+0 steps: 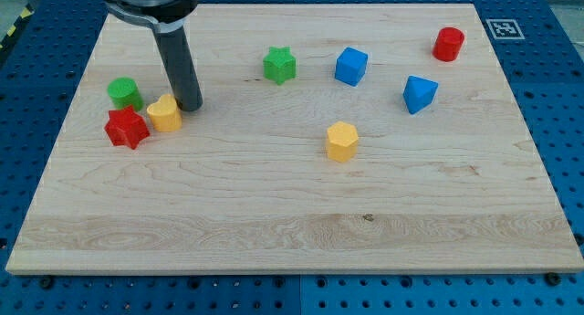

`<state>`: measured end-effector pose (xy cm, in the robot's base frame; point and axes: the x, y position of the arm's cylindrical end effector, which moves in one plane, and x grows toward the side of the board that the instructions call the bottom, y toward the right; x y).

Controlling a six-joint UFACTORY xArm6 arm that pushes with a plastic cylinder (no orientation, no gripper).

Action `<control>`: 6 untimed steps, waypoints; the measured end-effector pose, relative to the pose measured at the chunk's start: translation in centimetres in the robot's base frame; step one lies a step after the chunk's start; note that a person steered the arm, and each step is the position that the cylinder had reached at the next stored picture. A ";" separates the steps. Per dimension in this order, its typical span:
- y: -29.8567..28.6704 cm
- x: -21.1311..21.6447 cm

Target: Move the yellow heart into the red star

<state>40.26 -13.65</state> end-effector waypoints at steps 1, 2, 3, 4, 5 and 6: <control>4.0 -0.1; 4.9 2.0; 2.5 2.7; -1.9 2.6; -4.5 2.5; -2.7 2.0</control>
